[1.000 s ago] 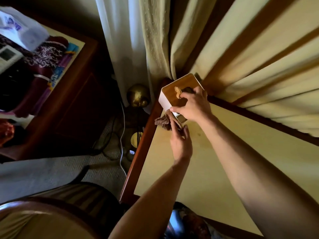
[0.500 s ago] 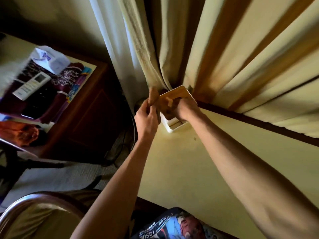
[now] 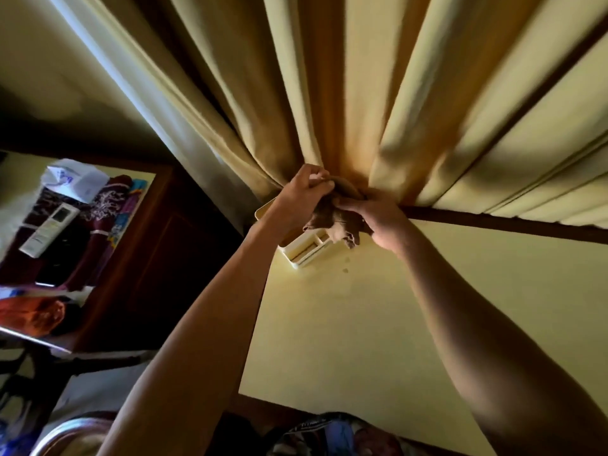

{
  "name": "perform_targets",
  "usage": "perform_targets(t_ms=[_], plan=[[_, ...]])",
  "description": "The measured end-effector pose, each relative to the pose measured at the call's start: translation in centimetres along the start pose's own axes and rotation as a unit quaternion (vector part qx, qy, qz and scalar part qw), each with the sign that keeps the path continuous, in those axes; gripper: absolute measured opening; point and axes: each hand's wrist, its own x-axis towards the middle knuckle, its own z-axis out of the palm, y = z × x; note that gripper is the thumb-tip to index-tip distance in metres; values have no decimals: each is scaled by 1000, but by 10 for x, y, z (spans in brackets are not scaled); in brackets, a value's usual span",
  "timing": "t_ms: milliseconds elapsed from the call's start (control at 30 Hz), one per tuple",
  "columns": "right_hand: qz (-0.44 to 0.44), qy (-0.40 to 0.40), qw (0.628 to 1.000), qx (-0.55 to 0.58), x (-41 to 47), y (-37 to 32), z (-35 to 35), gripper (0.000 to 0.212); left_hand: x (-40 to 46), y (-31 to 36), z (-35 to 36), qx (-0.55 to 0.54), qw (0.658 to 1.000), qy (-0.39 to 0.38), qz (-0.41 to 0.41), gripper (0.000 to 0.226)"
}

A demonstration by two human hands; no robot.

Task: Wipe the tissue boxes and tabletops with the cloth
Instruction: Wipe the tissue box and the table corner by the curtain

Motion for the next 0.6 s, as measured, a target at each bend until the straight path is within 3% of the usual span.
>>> perform_targets(t_ms=[67, 133, 200, 267, 333, 467, 600], plan=[[10, 96, 995, 27, 5, 17, -12, 33, 9, -8, 5, 58, 998, 16, 6, 43], [29, 181, 983, 23, 9, 31, -24, 21, 15, -18, 0, 202, 979, 41, -1, 81], [39, 253, 966, -24, 14, 43, -33, 10, 19, -28, -8, 365, 930, 15, -40, 112], [30, 297, 951, -73, 17, 48, -34, 10, 25, -40, -13, 463, 883, -23, -72, 127], [38, 286, 955, -72, 17, 47, -22, 18, 30, -48, -12, 493, 864, -32, -97, 135], [111, 183, 976, -36, 18, 62, 9, 43, 37, -54, -14, 507, 852, -18, -125, 138], [143, 114, 979, -87, 43, 67, 20, 63, 37, -57, -12, 483, 868, 7, -119, 134]])
